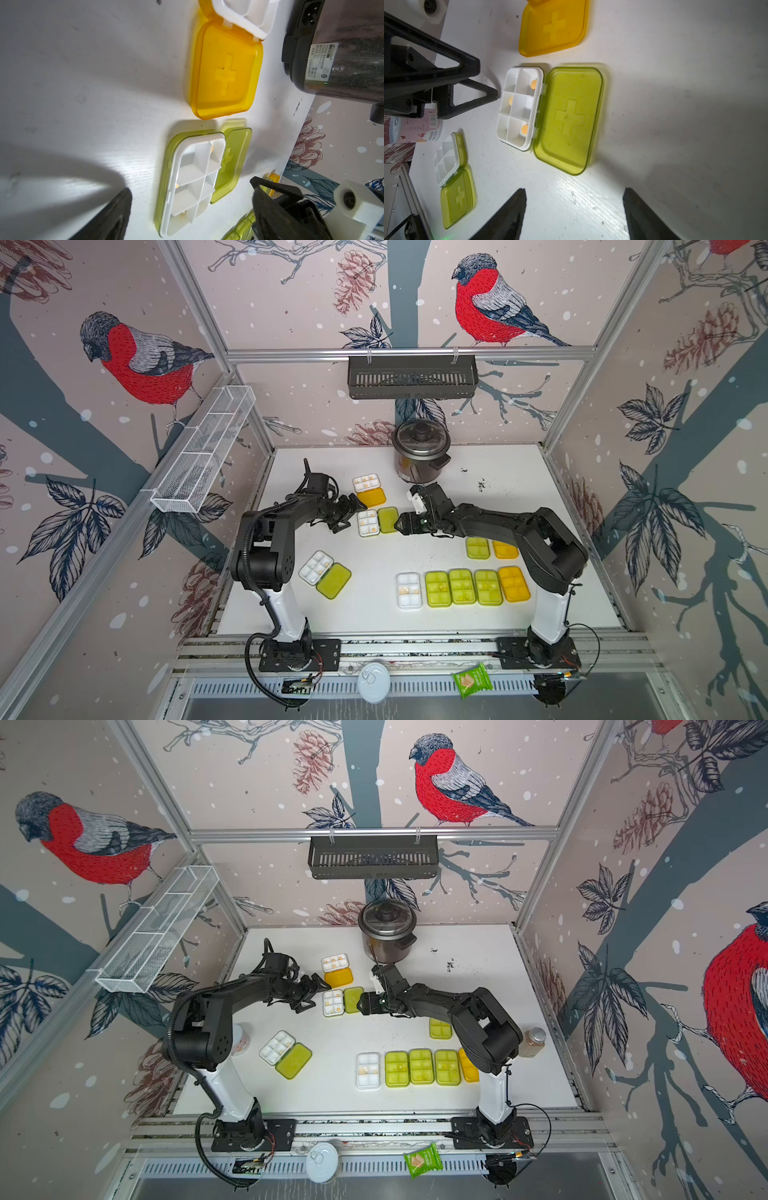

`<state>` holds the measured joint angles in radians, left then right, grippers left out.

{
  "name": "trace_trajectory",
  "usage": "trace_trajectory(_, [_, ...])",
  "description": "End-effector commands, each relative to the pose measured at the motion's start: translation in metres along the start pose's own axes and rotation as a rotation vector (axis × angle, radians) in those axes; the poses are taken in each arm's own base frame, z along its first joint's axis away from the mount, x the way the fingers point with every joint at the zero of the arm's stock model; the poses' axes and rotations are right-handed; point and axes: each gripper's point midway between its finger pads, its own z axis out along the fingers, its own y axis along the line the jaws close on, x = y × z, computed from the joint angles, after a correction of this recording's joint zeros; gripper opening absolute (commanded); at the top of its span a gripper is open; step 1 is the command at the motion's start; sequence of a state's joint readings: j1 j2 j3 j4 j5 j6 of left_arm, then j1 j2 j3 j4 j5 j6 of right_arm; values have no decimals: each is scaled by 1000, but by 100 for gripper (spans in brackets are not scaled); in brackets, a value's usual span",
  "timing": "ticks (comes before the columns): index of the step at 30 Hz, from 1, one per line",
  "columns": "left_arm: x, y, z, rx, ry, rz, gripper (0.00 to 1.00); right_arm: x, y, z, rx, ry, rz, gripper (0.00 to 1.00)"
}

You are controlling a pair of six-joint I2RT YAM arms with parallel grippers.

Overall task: Close pillboxes
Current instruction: Move the pillbox to the center of the board, then close the lid on the pillbox.

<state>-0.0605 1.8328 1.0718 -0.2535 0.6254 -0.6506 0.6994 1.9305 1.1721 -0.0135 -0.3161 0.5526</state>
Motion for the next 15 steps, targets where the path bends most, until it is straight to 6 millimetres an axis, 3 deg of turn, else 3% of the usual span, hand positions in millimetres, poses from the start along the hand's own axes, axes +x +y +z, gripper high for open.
trace_trajectory(1, [-3,-2,3,11,-11,-1,90,-3,7,8,-46,14,46,75])
trace_trajectory(9, [4,-6,13,5,17,17,90,-10,-4,23,-77,6,143,76])
trace_trajectory(15, [5,-4,16,-6,25,19,90,-13,3,30,-142,4,169,76])
